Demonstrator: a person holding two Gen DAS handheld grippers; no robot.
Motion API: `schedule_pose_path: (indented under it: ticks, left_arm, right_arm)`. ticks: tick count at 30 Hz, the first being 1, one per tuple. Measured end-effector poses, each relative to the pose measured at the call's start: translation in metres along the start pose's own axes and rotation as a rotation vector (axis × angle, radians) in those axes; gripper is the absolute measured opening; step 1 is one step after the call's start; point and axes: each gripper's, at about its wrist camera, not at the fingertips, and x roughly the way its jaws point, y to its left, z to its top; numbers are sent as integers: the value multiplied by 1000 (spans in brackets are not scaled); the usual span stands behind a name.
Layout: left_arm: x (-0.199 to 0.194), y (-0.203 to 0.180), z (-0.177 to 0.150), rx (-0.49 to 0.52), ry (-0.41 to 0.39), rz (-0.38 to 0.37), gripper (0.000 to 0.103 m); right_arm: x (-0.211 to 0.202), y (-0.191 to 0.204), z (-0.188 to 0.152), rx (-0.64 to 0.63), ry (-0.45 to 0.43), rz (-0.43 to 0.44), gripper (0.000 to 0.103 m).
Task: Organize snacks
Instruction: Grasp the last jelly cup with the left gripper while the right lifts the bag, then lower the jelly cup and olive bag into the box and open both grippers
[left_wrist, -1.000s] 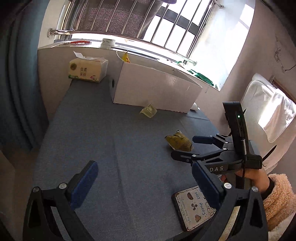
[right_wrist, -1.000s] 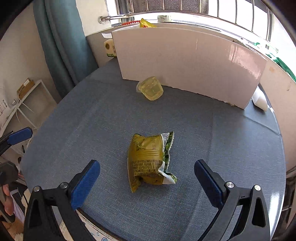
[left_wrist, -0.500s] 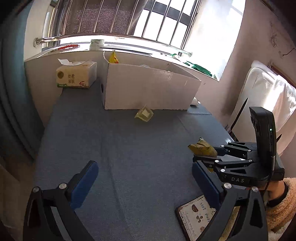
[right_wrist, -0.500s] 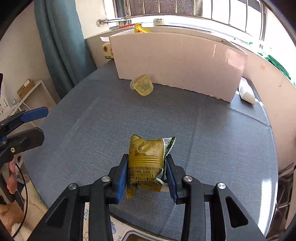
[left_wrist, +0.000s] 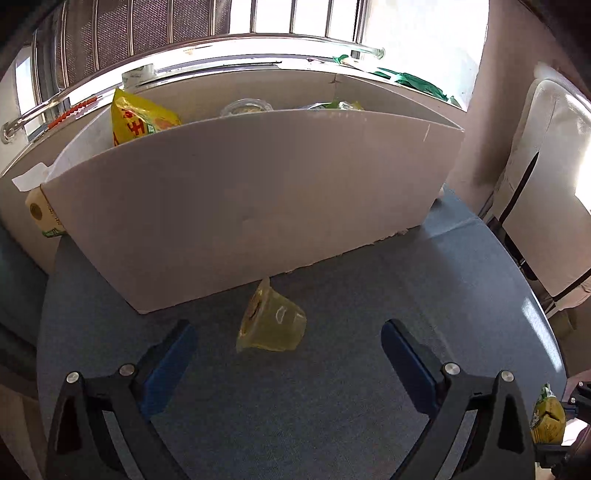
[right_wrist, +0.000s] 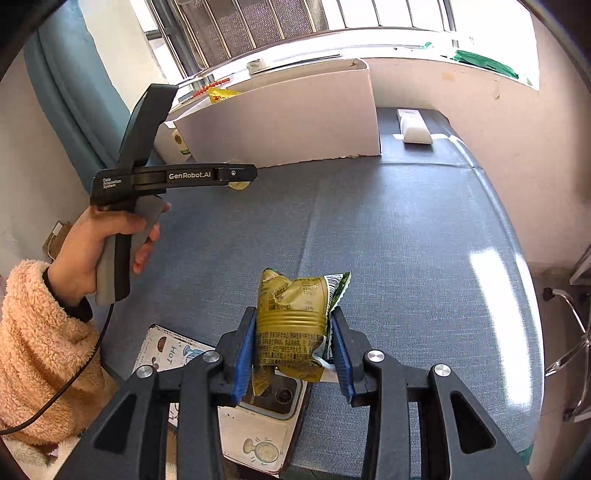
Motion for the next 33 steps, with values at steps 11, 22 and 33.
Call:
schedule_pose_path:
  ticks: [11,22,33]
  left_arm:
    - [1,21,3,-25,-20,-35,32]
    - [-101,37,-15,-121,-255,-191,32]
    - [-166,61,63,-170,-460,-261,32]
  right_arm:
    - [-2,-6,-8,21,-2,33,41]
    - [-2,-5,6,26,-21,53,41]
    - [-19,9,159,-69,-225,60,41]
